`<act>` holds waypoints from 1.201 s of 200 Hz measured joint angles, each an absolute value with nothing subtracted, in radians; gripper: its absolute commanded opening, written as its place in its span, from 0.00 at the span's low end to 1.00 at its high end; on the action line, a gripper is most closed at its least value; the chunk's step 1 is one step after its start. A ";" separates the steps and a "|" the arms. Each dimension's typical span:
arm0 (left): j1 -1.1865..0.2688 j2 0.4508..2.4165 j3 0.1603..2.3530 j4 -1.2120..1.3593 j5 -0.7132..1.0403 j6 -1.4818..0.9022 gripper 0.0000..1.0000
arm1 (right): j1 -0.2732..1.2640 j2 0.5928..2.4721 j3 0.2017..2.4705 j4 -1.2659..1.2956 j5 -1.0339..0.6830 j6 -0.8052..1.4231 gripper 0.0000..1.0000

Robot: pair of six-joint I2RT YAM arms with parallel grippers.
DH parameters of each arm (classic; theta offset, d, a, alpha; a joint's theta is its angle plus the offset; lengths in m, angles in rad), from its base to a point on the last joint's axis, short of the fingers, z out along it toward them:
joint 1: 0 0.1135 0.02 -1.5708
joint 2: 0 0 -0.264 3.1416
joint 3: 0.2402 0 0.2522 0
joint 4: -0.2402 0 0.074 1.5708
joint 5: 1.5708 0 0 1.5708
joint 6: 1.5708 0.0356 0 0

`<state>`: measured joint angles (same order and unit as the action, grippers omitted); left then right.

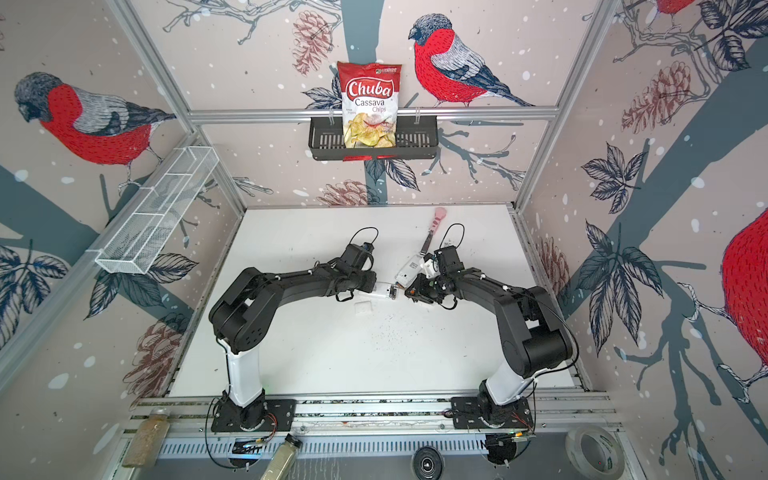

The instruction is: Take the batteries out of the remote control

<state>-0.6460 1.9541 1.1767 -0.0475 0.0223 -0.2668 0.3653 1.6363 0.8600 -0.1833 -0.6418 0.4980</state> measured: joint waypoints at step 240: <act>-0.646 1.969 1.191 -0.061 0.034 -0.266 0.33 | 0.421 1.526 0.763 -0.110 -0.751 0.505 0.00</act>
